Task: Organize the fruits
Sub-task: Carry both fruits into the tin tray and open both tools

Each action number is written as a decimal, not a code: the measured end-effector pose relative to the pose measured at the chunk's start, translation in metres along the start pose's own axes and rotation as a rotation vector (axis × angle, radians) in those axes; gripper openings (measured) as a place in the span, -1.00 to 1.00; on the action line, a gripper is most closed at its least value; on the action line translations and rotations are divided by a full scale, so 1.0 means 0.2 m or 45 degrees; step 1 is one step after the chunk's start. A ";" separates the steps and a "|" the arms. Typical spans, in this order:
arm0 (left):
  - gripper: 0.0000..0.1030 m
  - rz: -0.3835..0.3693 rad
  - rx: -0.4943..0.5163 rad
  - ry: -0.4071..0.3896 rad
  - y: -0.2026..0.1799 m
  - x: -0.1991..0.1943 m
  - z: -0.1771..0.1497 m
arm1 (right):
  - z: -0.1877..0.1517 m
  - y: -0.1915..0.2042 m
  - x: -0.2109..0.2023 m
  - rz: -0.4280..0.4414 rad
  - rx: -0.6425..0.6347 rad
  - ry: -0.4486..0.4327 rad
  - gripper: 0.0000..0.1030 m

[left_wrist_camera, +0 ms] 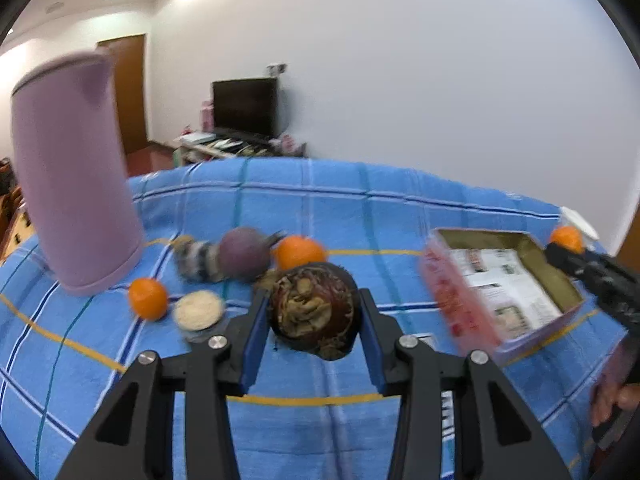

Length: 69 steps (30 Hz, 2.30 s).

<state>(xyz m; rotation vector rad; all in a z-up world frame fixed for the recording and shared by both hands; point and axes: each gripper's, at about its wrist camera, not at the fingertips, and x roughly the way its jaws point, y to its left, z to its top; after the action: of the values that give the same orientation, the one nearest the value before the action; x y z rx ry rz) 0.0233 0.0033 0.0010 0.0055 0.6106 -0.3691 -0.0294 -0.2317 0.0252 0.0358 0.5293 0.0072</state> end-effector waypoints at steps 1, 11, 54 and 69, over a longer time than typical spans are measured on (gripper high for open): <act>-0.14 -0.026 0.007 -0.011 -0.04 -0.01 0.01 | -0.01 -0.04 0.00 -0.023 -0.002 0.007 -0.26; -0.14 -0.242 0.175 0.013 -0.53 0.08 0.10 | -0.09 -0.28 0.03 -0.054 0.023 0.110 -0.26; 0.81 -0.193 0.157 0.064 -0.75 0.26 0.04 | -0.12 -0.45 0.06 0.263 0.360 0.140 0.48; 1.00 0.083 0.248 -0.217 -0.70 0.10 0.04 | -0.11 -0.39 -0.10 -0.007 0.269 -0.097 0.50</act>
<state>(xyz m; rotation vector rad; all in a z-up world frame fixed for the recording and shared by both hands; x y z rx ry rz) -0.0055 -0.1349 0.0101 0.1781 0.4031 -0.3605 -0.0587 -0.3087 0.0128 0.2398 0.4525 -0.0549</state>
